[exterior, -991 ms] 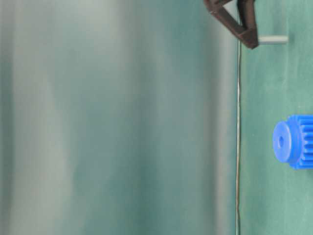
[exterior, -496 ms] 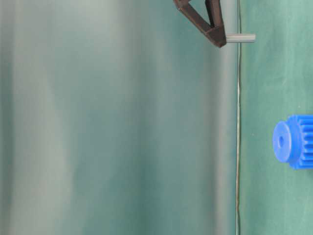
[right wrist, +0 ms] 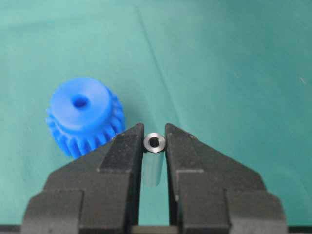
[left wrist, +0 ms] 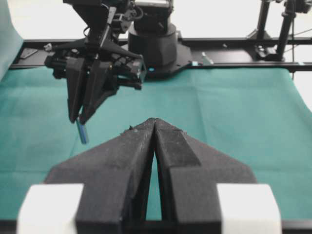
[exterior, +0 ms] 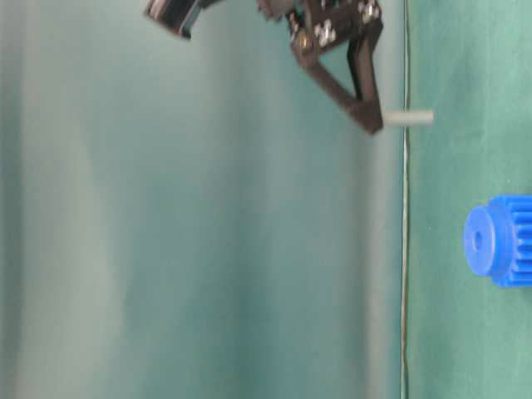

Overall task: Insert the shaft placed at a random location into the center hole of the small gear at another random location.
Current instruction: 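Lift the shaft and carry it left over the blue gear, then align the shaft over the gear's center hole and lower it in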

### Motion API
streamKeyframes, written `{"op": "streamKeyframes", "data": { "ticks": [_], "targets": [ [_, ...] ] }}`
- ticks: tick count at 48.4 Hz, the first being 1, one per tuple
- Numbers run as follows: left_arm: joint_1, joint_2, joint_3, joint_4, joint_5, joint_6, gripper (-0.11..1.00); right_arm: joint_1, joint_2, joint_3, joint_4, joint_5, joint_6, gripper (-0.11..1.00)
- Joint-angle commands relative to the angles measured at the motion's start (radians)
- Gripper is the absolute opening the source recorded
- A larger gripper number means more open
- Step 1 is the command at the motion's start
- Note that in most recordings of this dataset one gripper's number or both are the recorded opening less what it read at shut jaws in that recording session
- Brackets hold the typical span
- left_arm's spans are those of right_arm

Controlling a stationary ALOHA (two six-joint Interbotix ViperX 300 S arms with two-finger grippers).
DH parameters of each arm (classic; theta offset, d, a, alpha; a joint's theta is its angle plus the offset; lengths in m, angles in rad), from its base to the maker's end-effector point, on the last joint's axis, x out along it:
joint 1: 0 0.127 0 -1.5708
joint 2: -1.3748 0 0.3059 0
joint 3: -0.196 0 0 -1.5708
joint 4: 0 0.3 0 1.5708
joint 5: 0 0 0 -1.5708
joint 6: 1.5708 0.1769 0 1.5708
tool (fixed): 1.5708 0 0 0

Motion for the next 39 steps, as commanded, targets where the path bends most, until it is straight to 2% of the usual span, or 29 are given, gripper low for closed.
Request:
{"op": "streamKeyframes", "data": {
  "ticks": [1, 20, 39],
  "targets": [
    [-0.002, 0.005, -0.025, 0.003, -0.006, -0.002, 0.0, 0.021, 0.017, -0.063, -0.002, 0.002, -0.015, 0.14],
    [0.0, 0.005, -0.025, 0.003, -0.006, 0.0, 0.0, 0.083, 0.155, -0.238, -0.002, 0.014, -0.014, 0.14],
    [0.0, 0.005, -0.026, 0.003, -0.006, -0.002, 0.0, 0.097, 0.186, -0.278, -0.002, 0.023, -0.014, 0.14]
  ]
}}
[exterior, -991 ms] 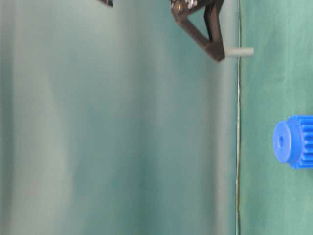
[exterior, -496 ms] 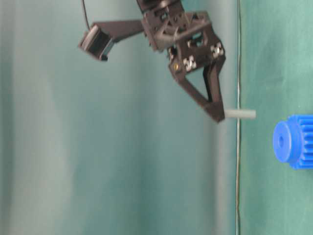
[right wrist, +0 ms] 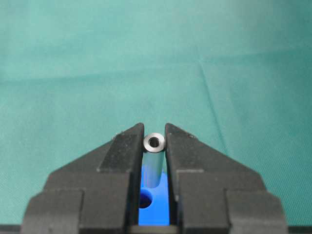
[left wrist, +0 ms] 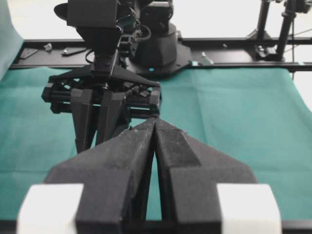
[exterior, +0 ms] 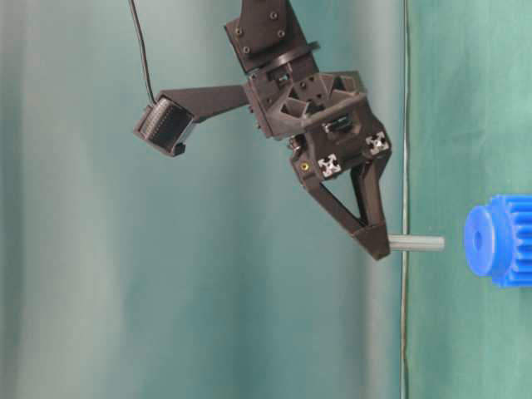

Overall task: Insert the shaft placed at a random location into the center hole of the small gear at another random location.
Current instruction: 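Align the shaft over the gear's center hole and lower it in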

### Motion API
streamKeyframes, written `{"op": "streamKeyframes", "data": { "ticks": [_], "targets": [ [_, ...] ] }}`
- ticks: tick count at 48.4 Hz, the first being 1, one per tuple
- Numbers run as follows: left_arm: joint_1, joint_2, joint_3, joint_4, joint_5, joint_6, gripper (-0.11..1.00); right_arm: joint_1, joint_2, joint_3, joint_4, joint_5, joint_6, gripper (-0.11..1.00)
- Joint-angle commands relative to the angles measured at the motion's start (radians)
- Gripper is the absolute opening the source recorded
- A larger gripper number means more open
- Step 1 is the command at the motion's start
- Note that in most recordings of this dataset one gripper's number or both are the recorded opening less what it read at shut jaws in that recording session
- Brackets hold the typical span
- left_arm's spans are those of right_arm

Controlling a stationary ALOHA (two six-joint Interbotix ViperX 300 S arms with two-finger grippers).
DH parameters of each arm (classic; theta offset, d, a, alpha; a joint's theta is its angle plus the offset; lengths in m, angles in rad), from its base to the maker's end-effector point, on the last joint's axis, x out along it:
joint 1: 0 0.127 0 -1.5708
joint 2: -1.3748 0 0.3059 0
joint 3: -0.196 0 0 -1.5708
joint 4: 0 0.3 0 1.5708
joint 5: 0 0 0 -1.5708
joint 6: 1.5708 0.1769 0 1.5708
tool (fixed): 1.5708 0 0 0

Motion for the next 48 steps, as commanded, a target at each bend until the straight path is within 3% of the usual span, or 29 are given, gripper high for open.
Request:
{"op": "streamKeyframes", "data": {
  "ticks": [1, 26, 48],
  "targets": [
    [-0.002, 0.006, -0.025, 0.003, -0.006, -0.002, 0.0, 0.003, -0.014, -0.023, -0.002, -0.006, -0.014, 0.14],
    [0.0, 0.006, -0.026, 0.003, -0.006, -0.002, 0.0, 0.005, 0.055, -0.029, 0.002, -0.052, -0.005, 0.14],
    [0.0, 0.006, -0.025, 0.003, -0.006, -0.002, 0.0, 0.005, 0.017, -0.023, 0.003, -0.031, -0.005, 0.14]
  ]
}}
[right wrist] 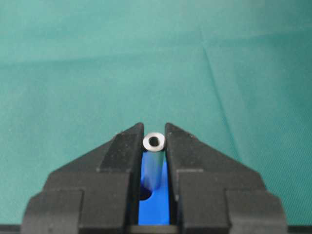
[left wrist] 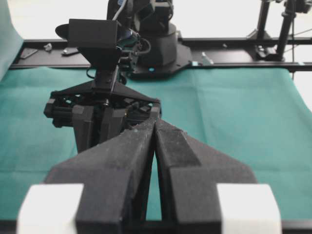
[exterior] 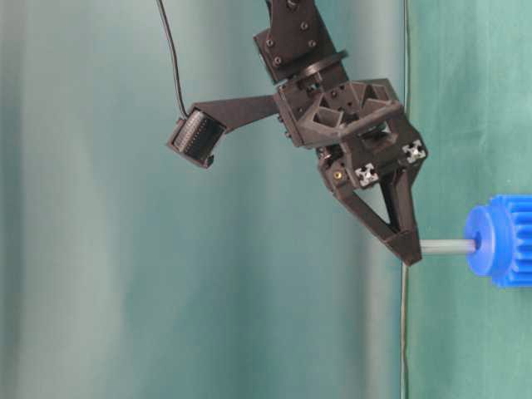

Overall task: Insert the shaft placed at a random location into the center hole of the small gear at another random location.
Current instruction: 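Align the shaft over the gear's center hole and lower it in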

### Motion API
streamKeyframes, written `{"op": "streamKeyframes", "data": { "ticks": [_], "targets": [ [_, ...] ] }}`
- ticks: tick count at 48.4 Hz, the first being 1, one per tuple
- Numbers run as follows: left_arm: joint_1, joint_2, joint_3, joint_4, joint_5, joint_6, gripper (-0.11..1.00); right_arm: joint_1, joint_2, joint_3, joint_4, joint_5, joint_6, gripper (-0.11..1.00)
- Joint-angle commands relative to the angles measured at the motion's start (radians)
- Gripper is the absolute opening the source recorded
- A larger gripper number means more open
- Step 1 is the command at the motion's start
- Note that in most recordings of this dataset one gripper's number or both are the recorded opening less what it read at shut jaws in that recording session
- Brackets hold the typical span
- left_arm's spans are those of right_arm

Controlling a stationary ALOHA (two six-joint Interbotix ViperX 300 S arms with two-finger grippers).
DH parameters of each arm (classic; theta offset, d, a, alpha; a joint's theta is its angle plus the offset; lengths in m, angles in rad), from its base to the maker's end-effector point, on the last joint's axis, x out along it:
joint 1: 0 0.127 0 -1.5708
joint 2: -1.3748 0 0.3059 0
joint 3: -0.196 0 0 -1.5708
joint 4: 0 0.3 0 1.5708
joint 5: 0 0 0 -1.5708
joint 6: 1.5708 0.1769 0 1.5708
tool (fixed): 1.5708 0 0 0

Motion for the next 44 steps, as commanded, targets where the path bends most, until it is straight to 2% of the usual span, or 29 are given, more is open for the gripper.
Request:
{"op": "streamKeyframes", "data": {
  "ticks": [1, 11, 21, 44],
  "targets": [
    [0.0, 0.005, -0.025, 0.003, -0.006, -0.002, 0.0, 0.002, -0.054, -0.012, 0.003, 0.011, -0.006, 0.14],
    [-0.002, 0.005, -0.025, 0.003, -0.006, -0.002, 0.0, 0.003, -0.11, -0.005, -0.002, 0.037, -0.011, 0.14],
    [-0.002, 0.005, -0.025, 0.003, -0.006, -0.002, 0.0, 0.003, -0.11, -0.003, 0.0, 0.038, -0.011, 0.14],
    [-0.002, 0.005, -0.025, 0.003, -0.006, -0.002, 0.0, 0.011, -0.025, -0.006, 0.009, 0.014, -0.002, 0.14]
  ]
}}
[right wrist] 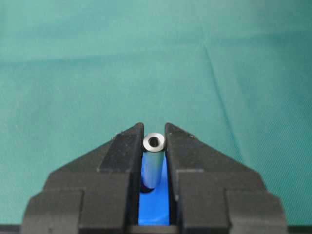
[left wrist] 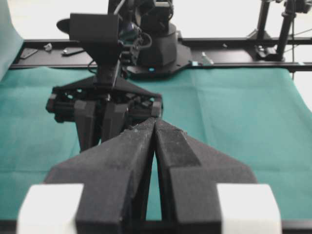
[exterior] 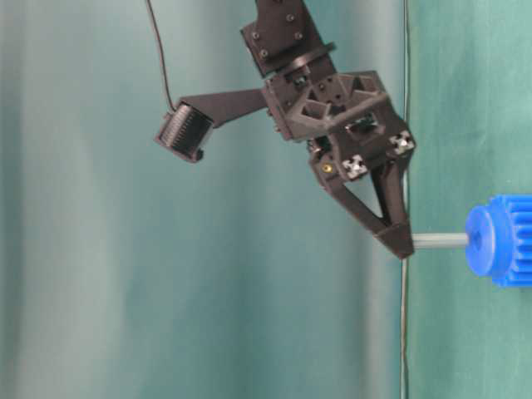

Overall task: Insert the shaft placed at a random location into the center hole of the small gear at another random location.
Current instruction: 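Align the shaft over the gear's center hole and lower it in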

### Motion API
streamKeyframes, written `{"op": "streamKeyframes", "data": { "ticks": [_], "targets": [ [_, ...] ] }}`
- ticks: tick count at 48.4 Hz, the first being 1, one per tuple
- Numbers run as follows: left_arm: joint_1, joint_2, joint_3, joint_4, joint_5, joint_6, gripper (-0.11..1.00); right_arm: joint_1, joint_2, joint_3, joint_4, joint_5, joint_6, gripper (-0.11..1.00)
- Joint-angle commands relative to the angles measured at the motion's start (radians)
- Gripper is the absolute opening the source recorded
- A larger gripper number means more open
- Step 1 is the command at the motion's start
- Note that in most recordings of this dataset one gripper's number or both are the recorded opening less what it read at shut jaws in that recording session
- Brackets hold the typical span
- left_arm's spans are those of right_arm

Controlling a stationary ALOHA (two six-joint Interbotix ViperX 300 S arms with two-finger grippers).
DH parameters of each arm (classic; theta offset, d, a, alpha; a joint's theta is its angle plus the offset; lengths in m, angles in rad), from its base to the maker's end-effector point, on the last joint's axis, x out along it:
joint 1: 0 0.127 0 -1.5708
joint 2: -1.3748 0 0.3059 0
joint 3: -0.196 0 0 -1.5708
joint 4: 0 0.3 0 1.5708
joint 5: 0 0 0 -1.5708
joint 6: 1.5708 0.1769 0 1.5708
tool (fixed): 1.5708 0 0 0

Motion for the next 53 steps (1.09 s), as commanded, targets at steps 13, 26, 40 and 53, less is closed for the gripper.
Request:
{"op": "streamKeyframes", "data": {
  "ticks": [13, 26, 40, 53],
  "targets": [
    [-0.002, 0.005, -0.025, 0.003, -0.005, -0.002, 0.0, 0.008, 0.0, -0.011, 0.008, -0.035, -0.002, 0.14],
    [-0.002, 0.005, -0.025, 0.003, -0.005, -0.002, 0.0, 0.008, -0.035, -0.015, 0.005, -0.032, -0.005, 0.14],
    [0.0, 0.005, -0.026, 0.003, -0.005, -0.002, 0.0, 0.011, -0.055, -0.008, 0.005, -0.026, -0.005, 0.14],
    [-0.002, 0.005, -0.025, 0.003, -0.005, -0.002, 0.0, 0.018, -0.023, -0.009, 0.008, -0.032, -0.003, 0.14]
  ]
}}
